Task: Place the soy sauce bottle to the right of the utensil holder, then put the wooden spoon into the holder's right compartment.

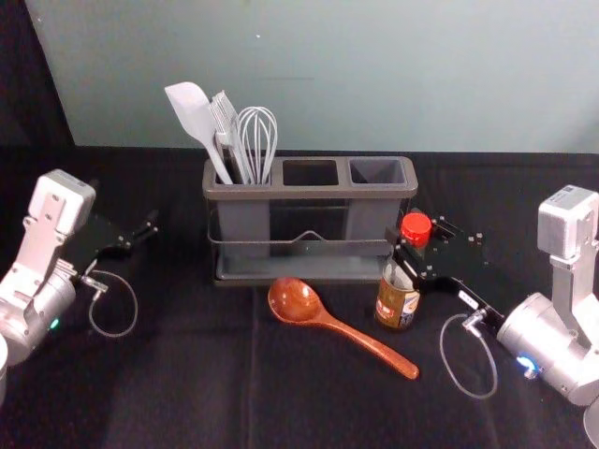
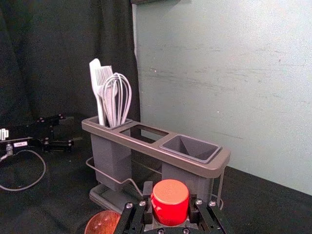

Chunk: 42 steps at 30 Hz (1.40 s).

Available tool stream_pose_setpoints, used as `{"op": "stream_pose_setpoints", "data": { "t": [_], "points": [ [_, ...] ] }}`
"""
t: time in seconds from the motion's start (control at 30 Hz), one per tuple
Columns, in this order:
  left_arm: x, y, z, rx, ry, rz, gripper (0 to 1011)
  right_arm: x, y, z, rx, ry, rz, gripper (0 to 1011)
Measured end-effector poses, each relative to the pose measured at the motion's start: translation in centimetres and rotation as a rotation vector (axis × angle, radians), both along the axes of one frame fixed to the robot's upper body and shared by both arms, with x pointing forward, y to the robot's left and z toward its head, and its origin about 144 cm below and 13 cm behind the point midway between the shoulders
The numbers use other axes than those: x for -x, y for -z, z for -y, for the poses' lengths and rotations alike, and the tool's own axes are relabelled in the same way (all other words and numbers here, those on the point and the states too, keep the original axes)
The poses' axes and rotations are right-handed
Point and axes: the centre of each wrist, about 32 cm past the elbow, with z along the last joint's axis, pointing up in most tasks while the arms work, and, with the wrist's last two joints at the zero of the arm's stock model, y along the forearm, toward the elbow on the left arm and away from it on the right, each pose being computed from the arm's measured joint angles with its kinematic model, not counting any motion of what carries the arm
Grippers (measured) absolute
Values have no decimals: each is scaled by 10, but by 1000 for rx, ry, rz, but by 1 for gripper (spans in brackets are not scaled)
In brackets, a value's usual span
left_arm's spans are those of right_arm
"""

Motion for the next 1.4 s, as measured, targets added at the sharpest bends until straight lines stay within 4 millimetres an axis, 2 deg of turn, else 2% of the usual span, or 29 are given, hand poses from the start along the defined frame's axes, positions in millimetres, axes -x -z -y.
{"op": "stream_pose_setpoints", "data": {
  "t": [0.57,0.9,1.13,1.4],
  "points": [
    [0,0,0,0,0,0,1005,5,-9,6,15,-20,10,388],
    [0,0,0,0,0,0,1005,8,-25,31,31,-82,-4,387],
    [0,0,0,0,0,0,1005,-3,-31,58,28,-129,-43,387],
    [0,0,0,0,0,0,1005,-12,-33,74,32,-90,-33,387]
  ]
}}
